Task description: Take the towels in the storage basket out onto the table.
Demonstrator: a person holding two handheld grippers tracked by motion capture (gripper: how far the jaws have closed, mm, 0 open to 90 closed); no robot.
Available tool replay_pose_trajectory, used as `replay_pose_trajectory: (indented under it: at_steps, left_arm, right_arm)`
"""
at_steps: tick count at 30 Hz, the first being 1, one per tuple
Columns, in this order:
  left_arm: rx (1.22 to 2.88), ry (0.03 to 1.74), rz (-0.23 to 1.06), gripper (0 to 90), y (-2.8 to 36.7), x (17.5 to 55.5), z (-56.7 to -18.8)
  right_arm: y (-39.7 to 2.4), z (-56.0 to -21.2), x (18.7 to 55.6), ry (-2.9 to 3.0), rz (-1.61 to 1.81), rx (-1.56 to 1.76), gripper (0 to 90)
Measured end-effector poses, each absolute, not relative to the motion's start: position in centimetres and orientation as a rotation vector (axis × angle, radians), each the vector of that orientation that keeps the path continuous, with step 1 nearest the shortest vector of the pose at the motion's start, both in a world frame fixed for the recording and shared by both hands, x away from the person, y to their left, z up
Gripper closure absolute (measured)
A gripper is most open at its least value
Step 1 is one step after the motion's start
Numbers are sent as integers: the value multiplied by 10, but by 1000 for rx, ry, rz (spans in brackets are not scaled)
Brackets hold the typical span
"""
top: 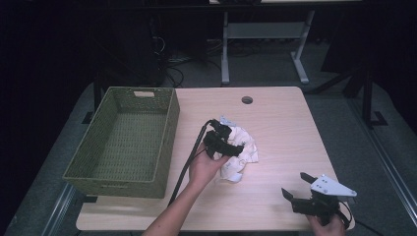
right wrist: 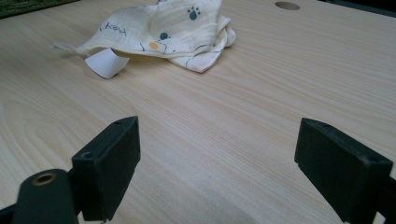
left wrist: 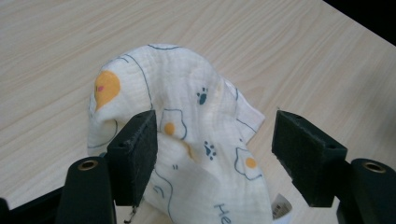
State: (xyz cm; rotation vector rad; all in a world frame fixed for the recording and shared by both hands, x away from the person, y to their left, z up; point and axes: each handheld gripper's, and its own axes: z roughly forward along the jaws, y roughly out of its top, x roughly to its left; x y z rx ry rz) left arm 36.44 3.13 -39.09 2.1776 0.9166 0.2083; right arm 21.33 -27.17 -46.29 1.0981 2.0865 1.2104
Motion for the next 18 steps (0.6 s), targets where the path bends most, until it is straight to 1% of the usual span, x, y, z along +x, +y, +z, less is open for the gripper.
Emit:
replay_pose_trajectory:
  at_steps: [6, 12, 18]
  left_arm:
    - [2171, 894, 229, 290, 44, 350, -388]
    - [2145, 871, 215, 287, 58, 332, -389]
    - [2158, 850, 226, 280, 71, 314, -392]
  right_arm:
    - [-272, -463, 213, 2086, 1205, 1102, 138]
    - [-271, -463, 213, 2087, 1202, 1105, 138]
    - [-271, -463, 213, 2087, 1200, 1109, 138]
